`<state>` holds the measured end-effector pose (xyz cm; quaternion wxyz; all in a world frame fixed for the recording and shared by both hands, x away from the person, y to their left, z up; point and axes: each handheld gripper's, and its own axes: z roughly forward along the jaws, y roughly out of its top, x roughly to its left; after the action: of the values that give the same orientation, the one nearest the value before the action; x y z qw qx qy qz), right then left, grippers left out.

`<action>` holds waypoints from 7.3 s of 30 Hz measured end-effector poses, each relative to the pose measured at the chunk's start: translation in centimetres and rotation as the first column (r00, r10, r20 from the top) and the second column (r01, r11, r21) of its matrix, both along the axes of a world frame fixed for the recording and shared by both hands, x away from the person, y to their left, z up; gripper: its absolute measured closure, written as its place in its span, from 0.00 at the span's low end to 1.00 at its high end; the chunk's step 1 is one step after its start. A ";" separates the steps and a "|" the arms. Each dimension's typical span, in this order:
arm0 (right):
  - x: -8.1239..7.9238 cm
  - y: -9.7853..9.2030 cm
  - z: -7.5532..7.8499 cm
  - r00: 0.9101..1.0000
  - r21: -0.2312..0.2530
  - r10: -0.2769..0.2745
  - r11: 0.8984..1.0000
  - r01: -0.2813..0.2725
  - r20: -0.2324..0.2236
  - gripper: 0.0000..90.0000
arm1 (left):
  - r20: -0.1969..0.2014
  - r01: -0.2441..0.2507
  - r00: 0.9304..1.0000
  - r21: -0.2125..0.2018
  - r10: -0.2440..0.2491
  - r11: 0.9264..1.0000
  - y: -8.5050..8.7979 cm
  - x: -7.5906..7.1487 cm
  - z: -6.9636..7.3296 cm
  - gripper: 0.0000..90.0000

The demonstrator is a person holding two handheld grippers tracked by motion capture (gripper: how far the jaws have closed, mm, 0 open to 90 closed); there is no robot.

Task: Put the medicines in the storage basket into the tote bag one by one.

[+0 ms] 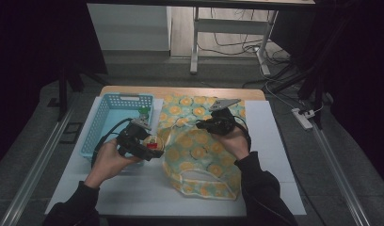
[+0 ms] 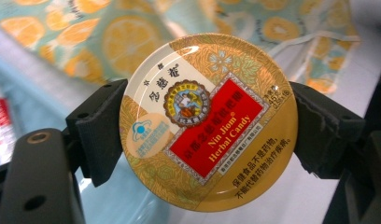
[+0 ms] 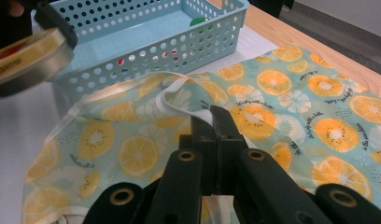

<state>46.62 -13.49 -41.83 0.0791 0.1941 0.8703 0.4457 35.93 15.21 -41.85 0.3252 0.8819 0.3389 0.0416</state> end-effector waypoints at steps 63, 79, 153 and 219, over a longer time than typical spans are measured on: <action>2.5 -2.3 -1.5 0.993 0.021 -0.118 0.993 0.118 -0.005 1.00 | -0.021 0.139 0.990 0.081 -0.138 0.987 -14.4 9.3 -6.8 0.22; 3.2 -2.9 -2.2 0.988 0.023 -0.151 0.988 0.151 -0.013 1.00 | 0.004 0.136 0.991 0.124 -0.137 0.983 -15.7 10.7 -8.8 0.22; 3.0 -2.9 -2.6 0.991 0.012 -0.130 0.991 0.130 -0.030 1.00 | 0.064 0.043 0.997 -0.147 -0.034 0.988 -2.2 4.7 -3.3 0.00; 2.3 -2.1 -2.2 0.995 0.013 -0.099 0.995 0.100 -0.022 1.00 | -0.142 -0.329 0.913 0.300 0.383 0.896 7.5 9.6 -9.7 0.13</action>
<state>48.95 -15.61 -44.02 0.0904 0.2426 0.8572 0.4452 45.56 22.73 -51.57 0.1539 0.8402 0.5166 0.0588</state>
